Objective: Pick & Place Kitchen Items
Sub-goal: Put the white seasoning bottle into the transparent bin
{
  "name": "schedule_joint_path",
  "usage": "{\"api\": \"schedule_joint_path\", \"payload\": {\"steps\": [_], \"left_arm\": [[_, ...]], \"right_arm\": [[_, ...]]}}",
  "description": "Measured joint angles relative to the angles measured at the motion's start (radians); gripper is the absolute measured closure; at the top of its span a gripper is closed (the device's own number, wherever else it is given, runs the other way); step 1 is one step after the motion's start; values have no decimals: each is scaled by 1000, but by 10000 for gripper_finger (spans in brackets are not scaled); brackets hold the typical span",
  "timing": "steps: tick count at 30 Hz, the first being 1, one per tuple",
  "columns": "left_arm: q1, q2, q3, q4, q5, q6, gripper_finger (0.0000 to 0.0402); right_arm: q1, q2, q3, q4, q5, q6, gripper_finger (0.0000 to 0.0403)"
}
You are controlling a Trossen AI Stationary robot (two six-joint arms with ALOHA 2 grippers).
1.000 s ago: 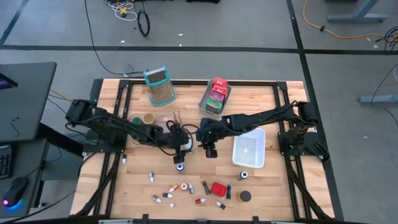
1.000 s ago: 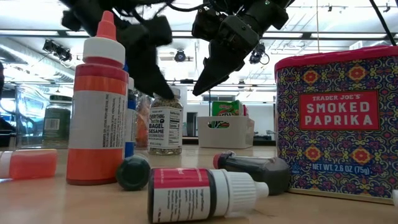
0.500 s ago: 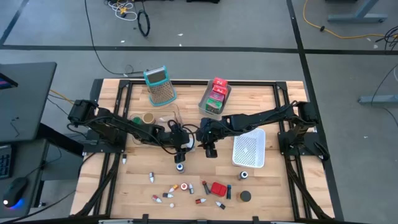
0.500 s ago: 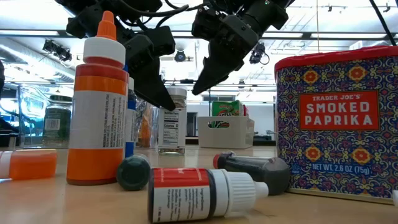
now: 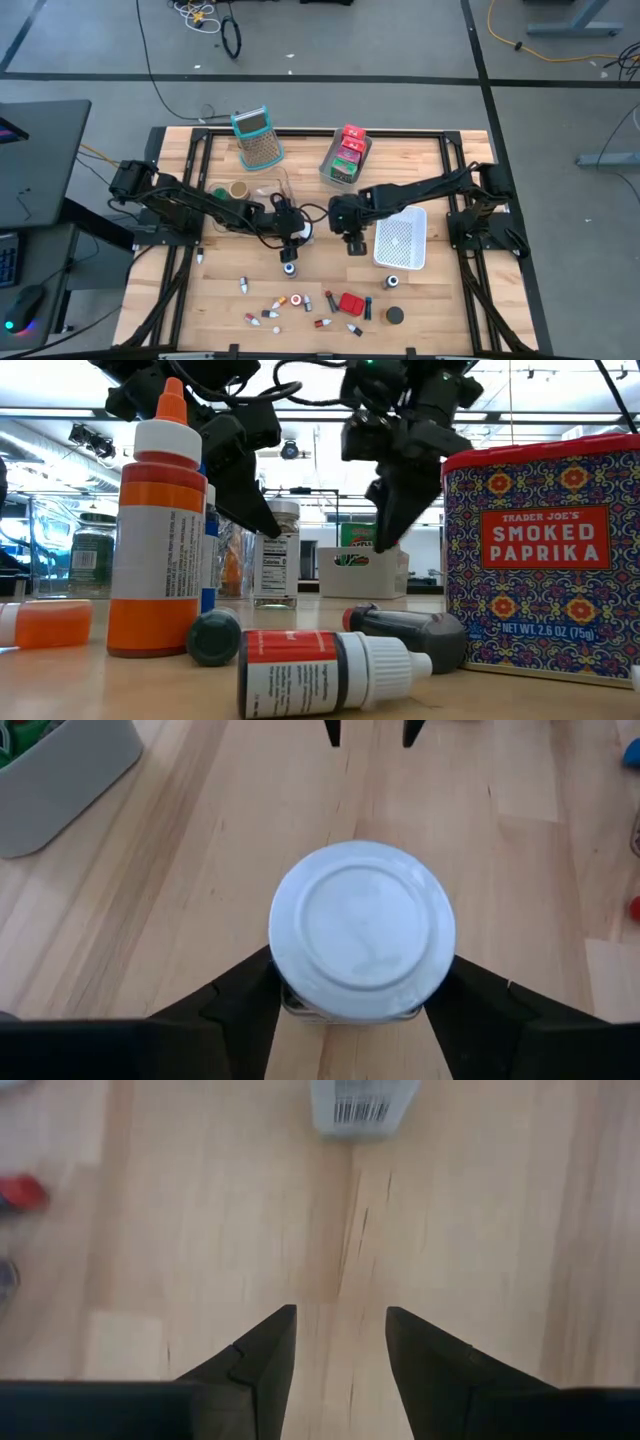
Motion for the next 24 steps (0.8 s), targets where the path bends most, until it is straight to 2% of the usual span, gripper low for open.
{"api": "schedule_joint_path", "payload": {"steps": [4,7,13,17,19,24], "left_arm": [[0,0,0,-1,-1,-9,187],[0,0,0,-1,-2,-14,191],[0,-1,0,3,-1,-8,159],[0,-1,0,4,-1,-6,153],[0,-1,0,6,-1,-6,153],[-1,-1,0,40,1,-5,190]], "right_arm": [[-9,-57,-67,-10,0,9,238],[-26,-138,-144,47,-1,24,238],[-75,-320,-325,327,-13,-31,238],[-108,-391,-399,487,-78,-34,238],[-121,-406,-415,508,-112,-30,238],[-129,-413,-416,518,-131,-19,238]]}}
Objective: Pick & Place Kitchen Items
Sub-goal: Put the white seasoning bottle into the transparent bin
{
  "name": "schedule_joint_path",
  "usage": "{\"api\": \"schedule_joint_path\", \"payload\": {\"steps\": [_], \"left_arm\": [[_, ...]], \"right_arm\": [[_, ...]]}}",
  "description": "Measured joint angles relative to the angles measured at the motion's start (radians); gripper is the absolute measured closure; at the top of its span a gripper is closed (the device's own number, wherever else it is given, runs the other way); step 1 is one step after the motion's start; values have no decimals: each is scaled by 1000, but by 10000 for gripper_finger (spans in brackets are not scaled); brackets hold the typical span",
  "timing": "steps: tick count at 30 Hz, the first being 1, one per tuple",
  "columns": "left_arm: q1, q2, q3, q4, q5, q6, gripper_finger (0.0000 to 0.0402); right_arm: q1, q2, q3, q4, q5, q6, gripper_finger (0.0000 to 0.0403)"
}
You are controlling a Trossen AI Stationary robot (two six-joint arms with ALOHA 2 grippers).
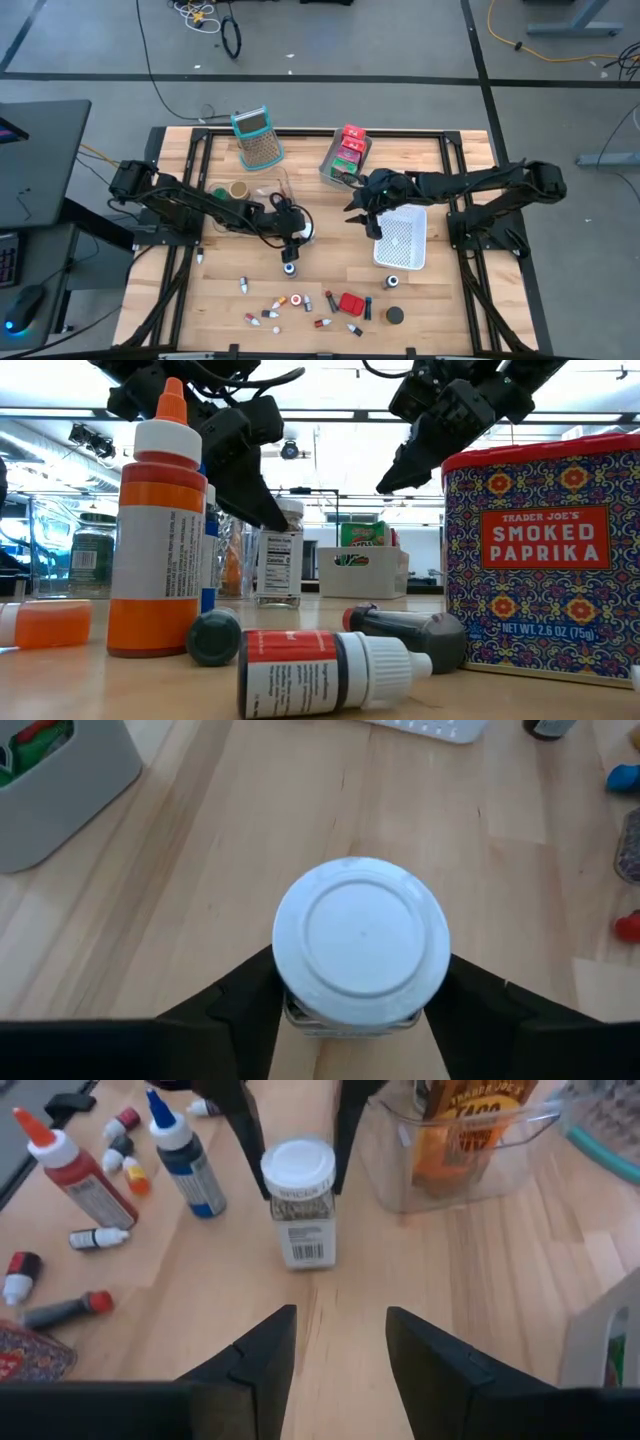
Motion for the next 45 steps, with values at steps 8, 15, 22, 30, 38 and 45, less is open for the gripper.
{"api": "schedule_joint_path", "payload": {"steps": [8,15,22,30,38,45], "left_arm": [[-1,-31,-1,2,17,-24,195],[-15,-210,43,-93,17,-62,195],[-69,-475,60,-387,-131,-111,189],[-155,-717,52,-888,-261,-399,191],[-170,-792,-71,-1103,-248,-626,191],[-170,-791,-206,-1071,-221,-712,179]], "right_arm": [[0,0,0,-1,0,0,238],[0,0,0,-1,0,0,238],[0,1,0,-4,0,27,238],[0,1,0,6,0,30,238],[0,2,0,18,0,54,238],[0,2,0,19,0,53,238]]}}
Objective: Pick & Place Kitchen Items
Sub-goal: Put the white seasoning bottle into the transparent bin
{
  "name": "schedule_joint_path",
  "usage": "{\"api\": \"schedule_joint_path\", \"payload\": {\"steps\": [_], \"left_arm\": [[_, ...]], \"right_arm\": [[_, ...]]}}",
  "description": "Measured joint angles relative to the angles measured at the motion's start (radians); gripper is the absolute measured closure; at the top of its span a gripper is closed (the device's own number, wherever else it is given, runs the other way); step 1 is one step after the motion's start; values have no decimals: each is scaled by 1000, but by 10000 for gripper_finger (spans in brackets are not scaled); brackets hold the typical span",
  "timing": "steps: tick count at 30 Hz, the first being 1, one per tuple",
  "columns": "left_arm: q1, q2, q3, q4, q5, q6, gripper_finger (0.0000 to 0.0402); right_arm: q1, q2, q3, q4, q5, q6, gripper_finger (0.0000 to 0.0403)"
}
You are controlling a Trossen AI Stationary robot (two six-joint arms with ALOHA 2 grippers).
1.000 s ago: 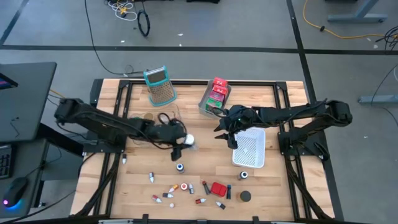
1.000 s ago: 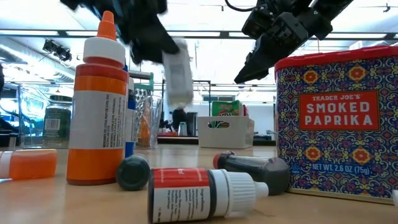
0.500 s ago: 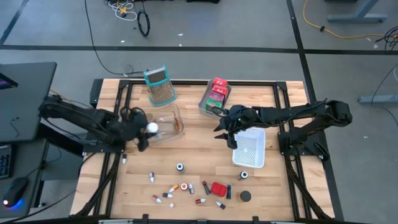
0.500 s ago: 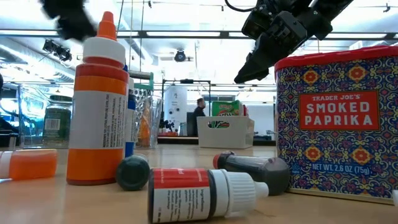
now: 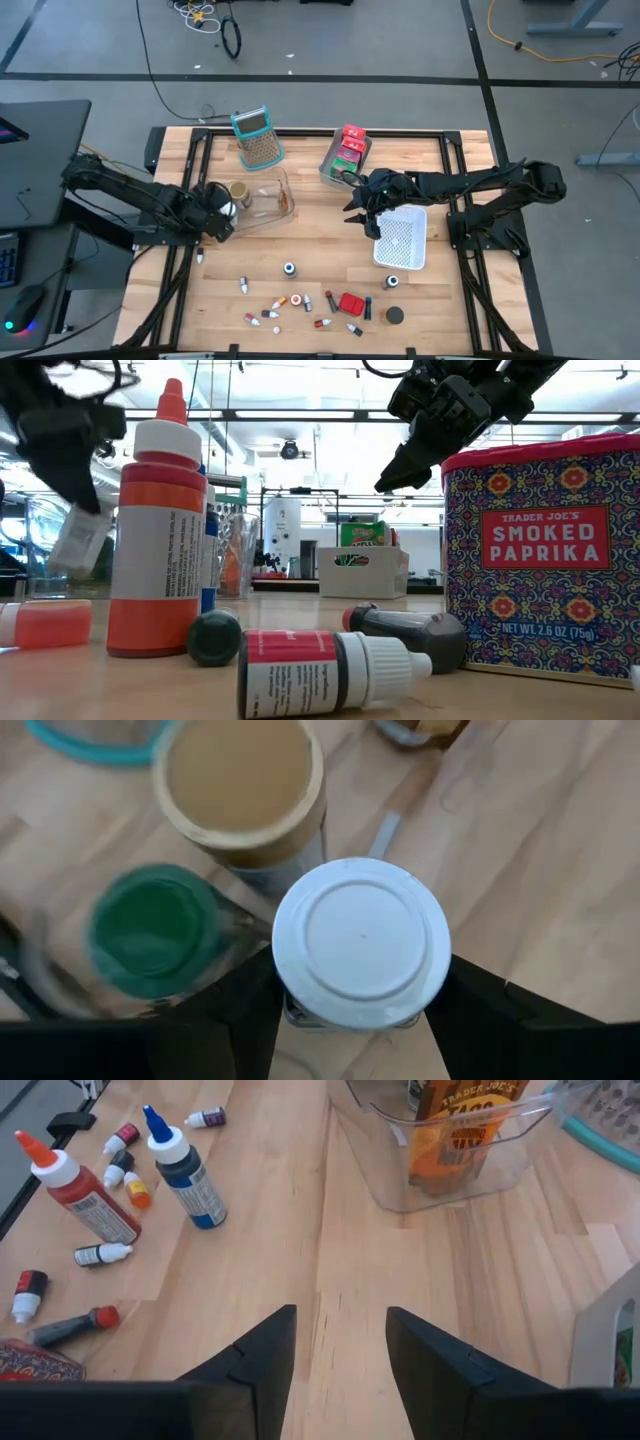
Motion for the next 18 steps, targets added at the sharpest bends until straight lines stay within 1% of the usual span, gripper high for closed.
{"api": "schedule_joint_path", "payload": {"steps": [5,10,18], "left_arm": [[0,0,-73,87,8,0,178],[0,4,-87,107,21,23,178],[0,7,-90,119,48,71,136]], "right_arm": [[0,0,0,3,0,0,238],[0,0,0,4,0,0,238],[0,0,0,6,0,5,238]]}}
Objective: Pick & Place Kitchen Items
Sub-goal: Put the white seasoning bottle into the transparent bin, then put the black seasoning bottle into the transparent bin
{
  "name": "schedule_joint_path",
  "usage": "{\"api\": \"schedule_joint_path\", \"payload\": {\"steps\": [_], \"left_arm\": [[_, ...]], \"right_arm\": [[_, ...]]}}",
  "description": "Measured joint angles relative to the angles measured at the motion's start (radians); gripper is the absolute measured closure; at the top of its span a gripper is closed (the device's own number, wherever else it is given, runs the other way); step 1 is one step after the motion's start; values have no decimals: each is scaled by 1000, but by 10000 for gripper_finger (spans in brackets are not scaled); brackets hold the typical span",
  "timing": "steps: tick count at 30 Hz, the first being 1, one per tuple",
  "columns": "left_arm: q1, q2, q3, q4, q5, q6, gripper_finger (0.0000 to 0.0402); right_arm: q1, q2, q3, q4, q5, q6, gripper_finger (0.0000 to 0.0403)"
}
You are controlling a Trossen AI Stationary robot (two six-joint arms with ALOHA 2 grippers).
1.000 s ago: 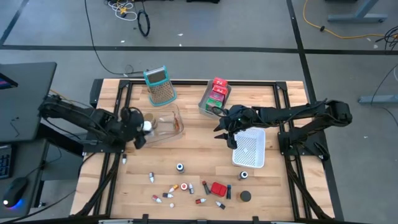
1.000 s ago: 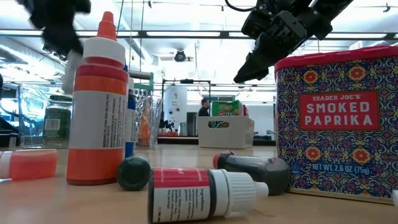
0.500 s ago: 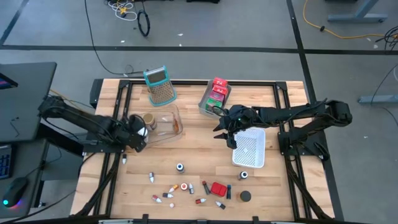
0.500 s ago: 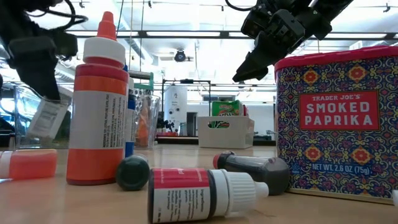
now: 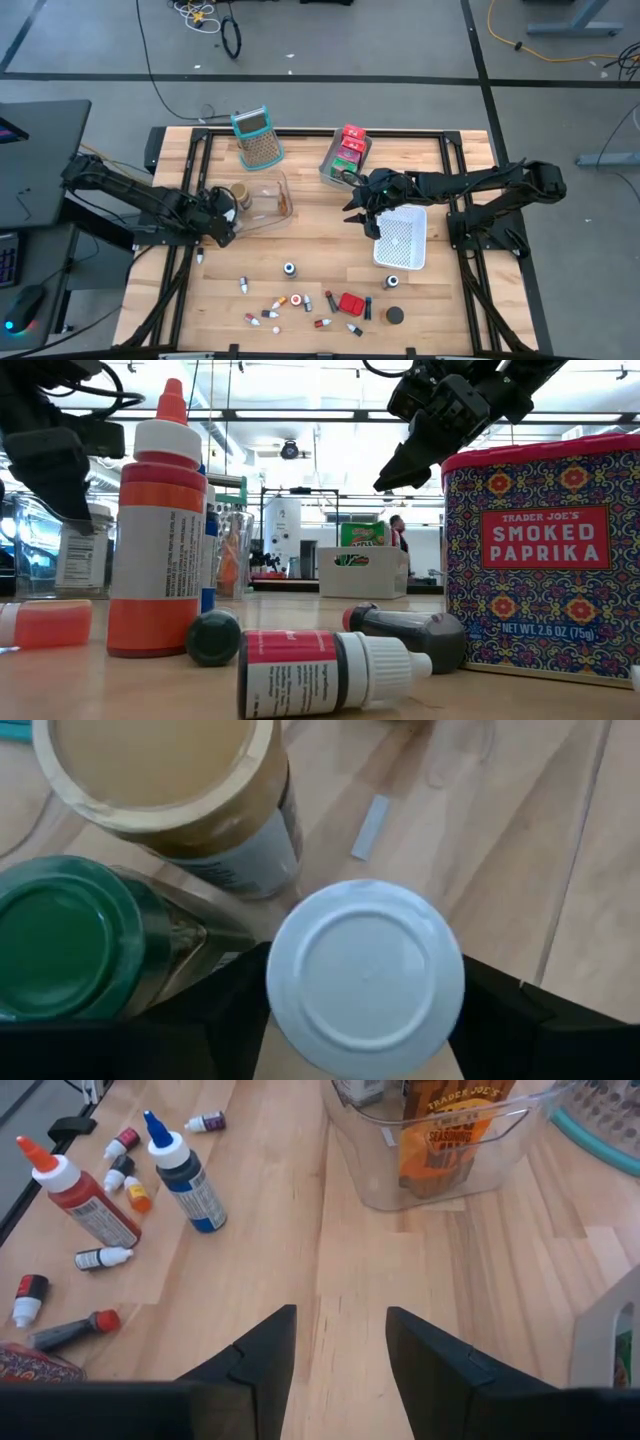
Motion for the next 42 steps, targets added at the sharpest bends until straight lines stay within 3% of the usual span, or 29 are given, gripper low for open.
{"api": "schedule_joint_path", "payload": {"steps": [10,16,20,28,34,42], "left_arm": [[0,0,101,-22,-14,-3,134],[0,0,176,-19,-124,14,146],[0,0,182,105,-176,105,150],[0,0,182,493,-163,388,152],[0,0,182,608,-125,536,152],[0,17,181,595,-125,542,152]], "right_arm": [[0,0,0,6,0,-10,238],[0,0,0,92,38,9,238],[0,0,0,145,77,29,238],[0,0,0,170,108,-12,238],[61,0,0,170,-33,-89,238],[228,0,0,206,-178,-111,235]]}}
